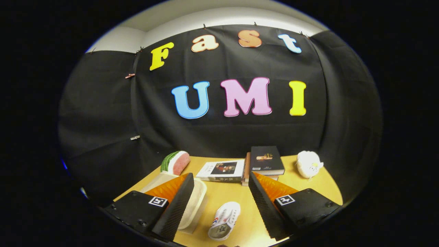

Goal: Open the storage box then place both shoes into the box .Put the left shoe in first, then the right shoe, with the right side of both shoes facing outward in a uniform manner.

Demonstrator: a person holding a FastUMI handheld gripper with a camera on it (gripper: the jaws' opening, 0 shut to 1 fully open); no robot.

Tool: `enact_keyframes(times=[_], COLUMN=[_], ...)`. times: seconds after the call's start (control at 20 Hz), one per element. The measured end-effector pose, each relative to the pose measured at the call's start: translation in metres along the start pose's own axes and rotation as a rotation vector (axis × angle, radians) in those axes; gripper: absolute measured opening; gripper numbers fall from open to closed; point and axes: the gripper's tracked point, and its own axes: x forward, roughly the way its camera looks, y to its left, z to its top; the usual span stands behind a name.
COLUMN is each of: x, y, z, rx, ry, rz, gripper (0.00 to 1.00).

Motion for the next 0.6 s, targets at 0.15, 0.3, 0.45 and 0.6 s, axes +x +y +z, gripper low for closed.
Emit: enact_keyframes(times=[0.15, 0.3, 0.45, 0.6], x=[0.011, 0.019, 0.021, 0.025], y=[0.008, 0.025, 0.037, 0.054], z=[-0.027, -0.059, -0.092, -0.122], rx=[0.084, 0.147, 0.252, 0.332], ry=[0.097, 0.214, 0.333, 0.45], rz=[0.053, 0.121, 0.158, 0.224], gripper=[0.99, 0.99, 0.98, 0.98])
